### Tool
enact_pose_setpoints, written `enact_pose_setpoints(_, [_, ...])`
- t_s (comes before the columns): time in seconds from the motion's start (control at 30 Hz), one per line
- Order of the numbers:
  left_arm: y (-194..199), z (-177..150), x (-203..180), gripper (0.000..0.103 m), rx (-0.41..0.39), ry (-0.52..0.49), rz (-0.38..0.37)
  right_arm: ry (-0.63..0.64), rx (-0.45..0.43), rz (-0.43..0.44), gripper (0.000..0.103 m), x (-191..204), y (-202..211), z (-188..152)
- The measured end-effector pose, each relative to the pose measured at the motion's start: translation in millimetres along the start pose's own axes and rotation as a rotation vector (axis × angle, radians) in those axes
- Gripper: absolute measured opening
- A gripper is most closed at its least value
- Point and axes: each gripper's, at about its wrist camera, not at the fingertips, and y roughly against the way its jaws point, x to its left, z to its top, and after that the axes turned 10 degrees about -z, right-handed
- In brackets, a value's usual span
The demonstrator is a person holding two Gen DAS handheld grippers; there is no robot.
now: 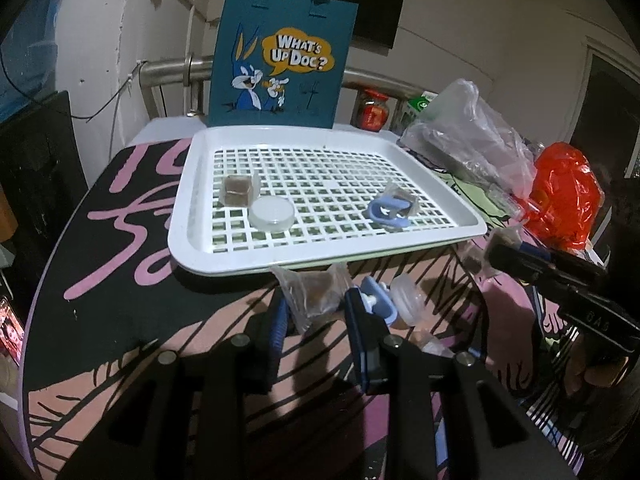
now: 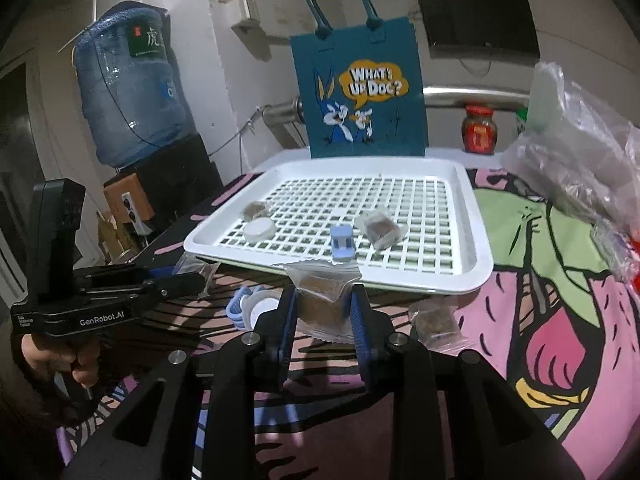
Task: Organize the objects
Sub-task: 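Grasp a clear brown-filled cube with the right gripper while the left gripper grasps another cube, then carry both cubes over the white tray and open both grippers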
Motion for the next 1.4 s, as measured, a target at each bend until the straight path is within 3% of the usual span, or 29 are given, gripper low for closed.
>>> enact_pose_setpoints(1.17, [-0.8,-0.6,-2.9,0.028,0.002,-0.016,-0.022,-0.014,-0.032,0.008,0.025,-3.3,8.4,-0.2])
enact_pose_setpoints(1.4, [2.7,2.9,6.1,0.028,-0.003,0.035,-0.076,-0.079,-0.007,0.036,0.025,-15.4,2.9,1.6])
